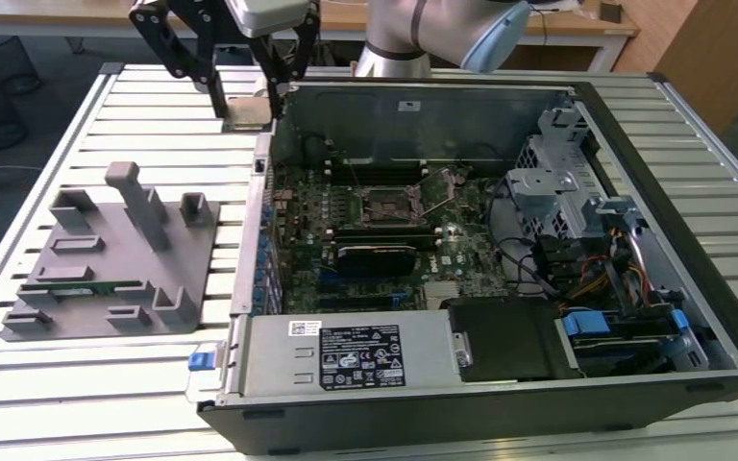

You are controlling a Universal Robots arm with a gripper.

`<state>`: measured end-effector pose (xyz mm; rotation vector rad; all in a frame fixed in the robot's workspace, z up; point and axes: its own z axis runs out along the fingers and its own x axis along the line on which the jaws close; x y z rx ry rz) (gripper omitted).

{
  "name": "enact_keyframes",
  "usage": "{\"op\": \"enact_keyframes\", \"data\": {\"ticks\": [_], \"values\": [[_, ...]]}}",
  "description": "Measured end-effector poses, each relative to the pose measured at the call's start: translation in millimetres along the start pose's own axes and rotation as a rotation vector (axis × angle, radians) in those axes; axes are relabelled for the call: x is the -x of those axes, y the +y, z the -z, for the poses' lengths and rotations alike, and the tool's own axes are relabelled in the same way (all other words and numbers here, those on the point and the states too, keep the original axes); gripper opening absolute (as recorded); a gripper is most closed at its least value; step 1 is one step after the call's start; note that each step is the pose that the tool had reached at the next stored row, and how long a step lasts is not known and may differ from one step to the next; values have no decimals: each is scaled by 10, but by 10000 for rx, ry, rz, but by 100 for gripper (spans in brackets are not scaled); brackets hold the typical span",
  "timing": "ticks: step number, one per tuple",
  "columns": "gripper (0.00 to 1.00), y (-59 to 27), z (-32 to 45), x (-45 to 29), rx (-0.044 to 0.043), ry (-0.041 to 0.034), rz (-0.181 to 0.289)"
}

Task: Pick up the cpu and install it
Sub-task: 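Pick up the cpu and move it towards the insertion slot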

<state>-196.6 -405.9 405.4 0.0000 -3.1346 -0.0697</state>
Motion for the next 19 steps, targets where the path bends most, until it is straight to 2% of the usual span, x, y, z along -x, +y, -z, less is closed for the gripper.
{"op": "enact_keyframes", "data": {"ticks": [19], "values": [[53, 0, -3, 45, 1, 0, 0]]}}
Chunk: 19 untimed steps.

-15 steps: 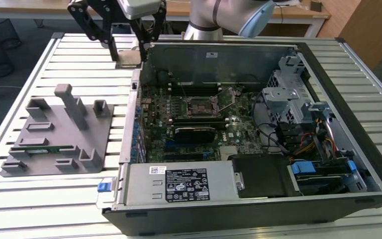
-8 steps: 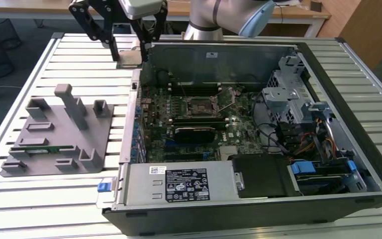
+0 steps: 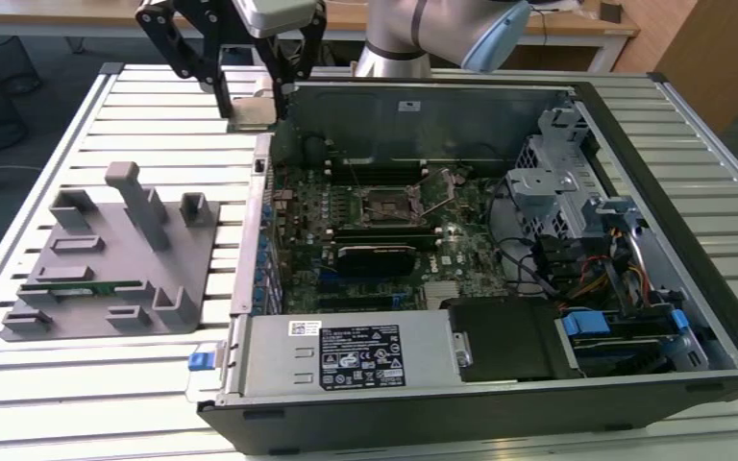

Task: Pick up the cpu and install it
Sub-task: 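Pick up the cpu and move it towards the insertion slot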

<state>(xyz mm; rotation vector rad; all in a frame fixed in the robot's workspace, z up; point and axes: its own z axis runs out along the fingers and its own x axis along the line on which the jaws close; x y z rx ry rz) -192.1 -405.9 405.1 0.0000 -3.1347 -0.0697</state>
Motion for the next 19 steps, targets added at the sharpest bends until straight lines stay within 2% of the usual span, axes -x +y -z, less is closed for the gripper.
{"op": "enact_keyframes", "data": {"ticks": [19], "values": [[53, 0, -3, 65, 0, 1, 0]]}}
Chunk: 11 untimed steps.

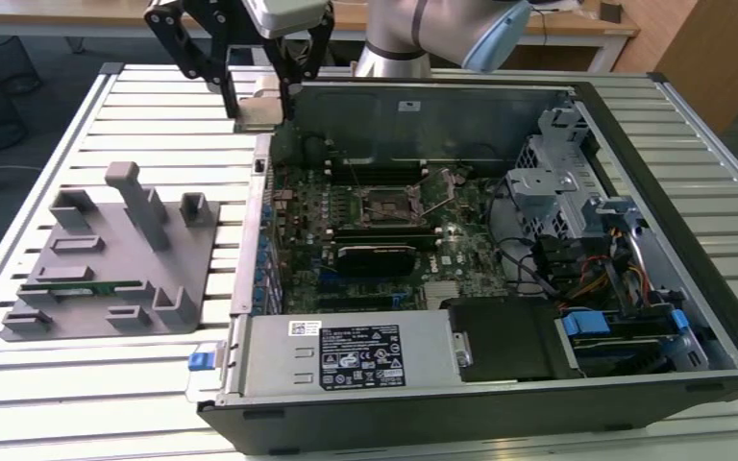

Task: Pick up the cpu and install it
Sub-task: 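Pick up the cpu and move it towards the insertion slot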

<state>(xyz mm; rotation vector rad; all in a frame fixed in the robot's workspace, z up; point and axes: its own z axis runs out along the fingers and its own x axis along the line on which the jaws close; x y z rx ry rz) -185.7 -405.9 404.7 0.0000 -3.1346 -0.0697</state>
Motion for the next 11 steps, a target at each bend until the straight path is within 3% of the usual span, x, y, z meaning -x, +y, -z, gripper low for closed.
{"op": "enact_keyframes", "data": {"ticks": [3, 11], "values": [[53, 0, -4, 77, 1, -1, 0], [53, 52, -64, 433, 1, 8, -1]]}}
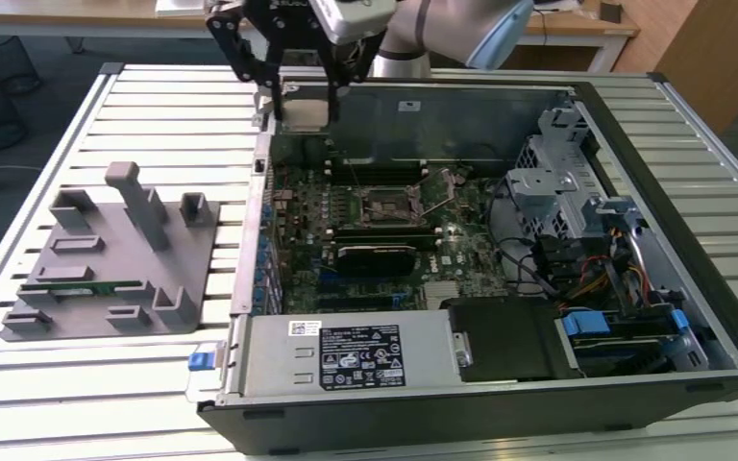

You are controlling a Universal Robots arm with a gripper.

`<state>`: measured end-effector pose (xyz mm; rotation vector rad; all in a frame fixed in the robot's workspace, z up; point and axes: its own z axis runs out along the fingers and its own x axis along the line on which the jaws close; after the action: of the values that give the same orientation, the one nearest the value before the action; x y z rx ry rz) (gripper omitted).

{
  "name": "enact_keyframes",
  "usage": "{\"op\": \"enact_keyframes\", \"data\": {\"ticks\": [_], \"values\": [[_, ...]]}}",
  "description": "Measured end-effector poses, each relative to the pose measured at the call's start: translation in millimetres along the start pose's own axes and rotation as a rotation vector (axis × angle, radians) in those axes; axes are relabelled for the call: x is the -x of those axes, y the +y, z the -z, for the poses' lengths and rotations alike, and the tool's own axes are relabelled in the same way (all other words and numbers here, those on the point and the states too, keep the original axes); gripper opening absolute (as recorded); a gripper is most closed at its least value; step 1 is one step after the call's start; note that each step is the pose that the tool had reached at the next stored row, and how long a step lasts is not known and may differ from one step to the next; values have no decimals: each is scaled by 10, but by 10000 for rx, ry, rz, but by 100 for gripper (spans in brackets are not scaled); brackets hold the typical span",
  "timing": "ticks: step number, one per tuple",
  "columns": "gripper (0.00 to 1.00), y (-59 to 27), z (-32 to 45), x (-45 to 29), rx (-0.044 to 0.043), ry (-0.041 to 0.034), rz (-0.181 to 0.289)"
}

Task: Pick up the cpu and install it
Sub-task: 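Pick up the cpu and move it towards the insertion slot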

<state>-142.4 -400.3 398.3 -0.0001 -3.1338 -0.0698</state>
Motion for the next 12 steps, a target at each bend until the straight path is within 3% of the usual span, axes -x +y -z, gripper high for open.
{"op": "enact_keyframes", "data": {"ticks": [12], "values": [[53, 189, -139, 533, 1, 33, -1]]}}
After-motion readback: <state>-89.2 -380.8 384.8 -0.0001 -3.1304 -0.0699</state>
